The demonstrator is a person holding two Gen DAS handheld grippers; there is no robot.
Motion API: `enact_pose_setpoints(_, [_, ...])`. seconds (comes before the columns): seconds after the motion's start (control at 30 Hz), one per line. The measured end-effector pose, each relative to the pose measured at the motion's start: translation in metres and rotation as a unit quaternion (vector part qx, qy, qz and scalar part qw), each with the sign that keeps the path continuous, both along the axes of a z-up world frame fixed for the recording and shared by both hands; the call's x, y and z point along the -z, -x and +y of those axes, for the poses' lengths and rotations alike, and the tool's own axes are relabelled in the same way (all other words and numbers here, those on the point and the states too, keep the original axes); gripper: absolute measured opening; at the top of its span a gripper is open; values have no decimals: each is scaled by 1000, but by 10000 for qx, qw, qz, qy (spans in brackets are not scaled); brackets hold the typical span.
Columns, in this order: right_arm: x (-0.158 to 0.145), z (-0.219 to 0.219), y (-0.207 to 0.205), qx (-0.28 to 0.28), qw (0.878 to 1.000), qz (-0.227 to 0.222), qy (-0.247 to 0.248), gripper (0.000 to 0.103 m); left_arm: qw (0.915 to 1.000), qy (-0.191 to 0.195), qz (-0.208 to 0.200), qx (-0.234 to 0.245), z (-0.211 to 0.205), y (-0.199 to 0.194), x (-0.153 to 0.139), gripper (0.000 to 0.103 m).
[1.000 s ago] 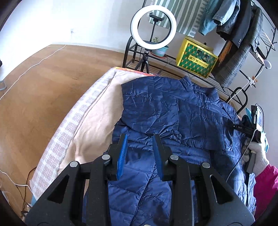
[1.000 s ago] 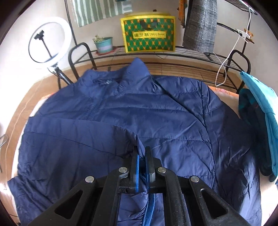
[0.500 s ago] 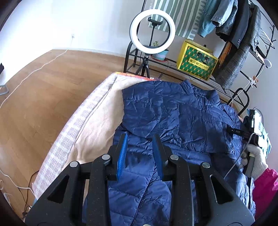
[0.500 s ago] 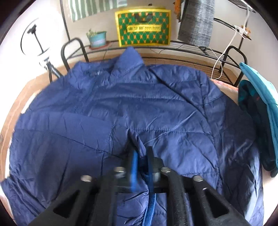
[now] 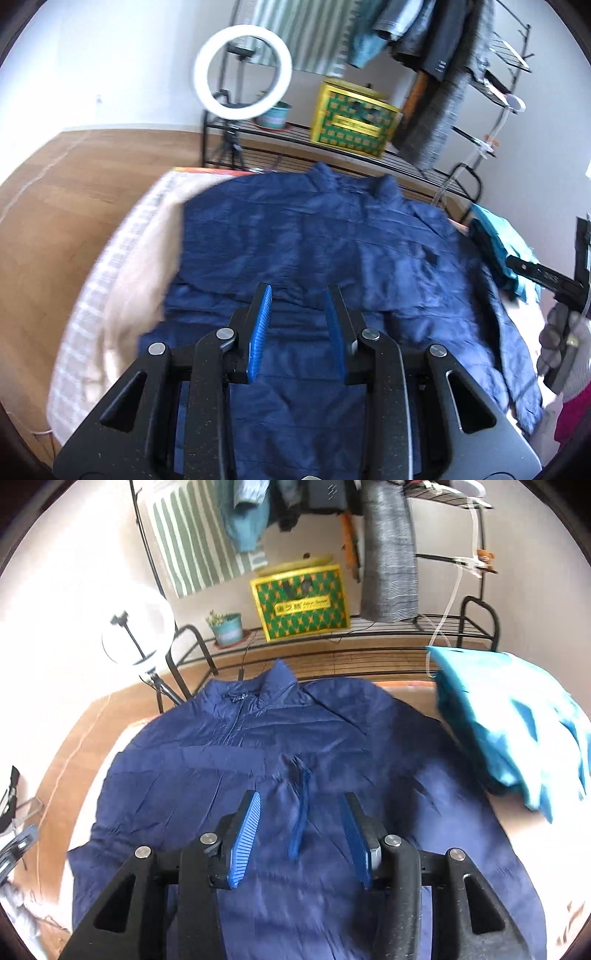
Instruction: Fold large clothes
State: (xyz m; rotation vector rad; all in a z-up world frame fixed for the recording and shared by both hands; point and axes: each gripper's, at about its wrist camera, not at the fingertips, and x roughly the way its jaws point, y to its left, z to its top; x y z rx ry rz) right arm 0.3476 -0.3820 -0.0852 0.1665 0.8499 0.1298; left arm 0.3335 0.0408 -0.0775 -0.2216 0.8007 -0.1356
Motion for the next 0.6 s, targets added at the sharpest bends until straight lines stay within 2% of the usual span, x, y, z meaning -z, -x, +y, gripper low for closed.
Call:
enact_pose_setpoints(0.17, [-24, -52, 79, 369, 9991, -217, 59, 47, 9996, 67, 24, 270, -26, 1, 0, 29])
enact_pose_setpoints(0.33, [-32, -103, 146, 855, 9958, -255, 220, 47, 9970, 331, 46, 699, -52, 6, -2, 29])
enact_pose_setpoints(0.5, [-13, -157, 210, 1448, 9893, 30, 165, 47, 9930, 341, 185, 1119, -84, 11, 4, 29])
enact_pose_setpoints(0.6, [8, -194, 244, 1893, 9815, 277, -32, 47, 9913, 330, 300, 1234, -94, 11, 10, 29])
